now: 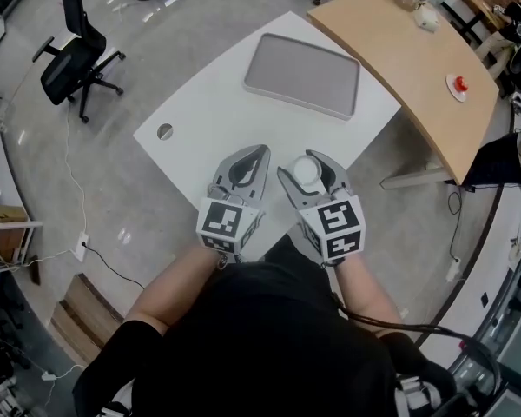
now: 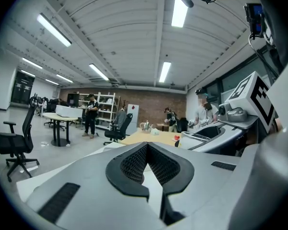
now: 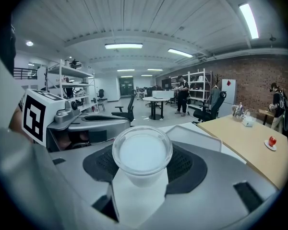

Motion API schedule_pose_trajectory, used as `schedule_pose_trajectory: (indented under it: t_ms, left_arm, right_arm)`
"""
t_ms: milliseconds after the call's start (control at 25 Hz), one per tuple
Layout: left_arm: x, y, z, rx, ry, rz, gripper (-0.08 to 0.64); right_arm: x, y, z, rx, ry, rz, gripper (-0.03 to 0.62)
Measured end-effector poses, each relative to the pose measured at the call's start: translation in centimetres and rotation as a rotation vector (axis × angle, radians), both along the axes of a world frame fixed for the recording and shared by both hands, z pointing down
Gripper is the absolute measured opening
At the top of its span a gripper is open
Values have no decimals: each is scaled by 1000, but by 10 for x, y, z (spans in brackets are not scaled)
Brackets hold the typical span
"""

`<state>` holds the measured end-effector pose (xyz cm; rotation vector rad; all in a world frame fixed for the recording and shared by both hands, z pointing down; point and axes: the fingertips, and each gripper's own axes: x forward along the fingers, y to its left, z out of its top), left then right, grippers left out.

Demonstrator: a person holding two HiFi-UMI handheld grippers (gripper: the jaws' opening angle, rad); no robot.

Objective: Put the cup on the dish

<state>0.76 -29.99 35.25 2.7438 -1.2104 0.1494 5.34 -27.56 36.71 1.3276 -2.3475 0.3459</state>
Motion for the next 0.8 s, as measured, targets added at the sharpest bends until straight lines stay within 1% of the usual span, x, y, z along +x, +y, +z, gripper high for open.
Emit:
schedule_pose_trajectory:
  t_ms: [200, 400, 800]
  left_arm:
    - [12, -32, 11, -7, -6, -11, 6]
    - [26, -65, 22, -48, 15, -18, 6]
    - [44, -125, 46, -82, 1, -55, 6]
  right_arm:
    - [13, -35, 7, 1, -4, 5, 249]
    - [30, -71, 17, -13, -3, 3, 249]
    - [54, -132, 43, -57, -12, -13, 249]
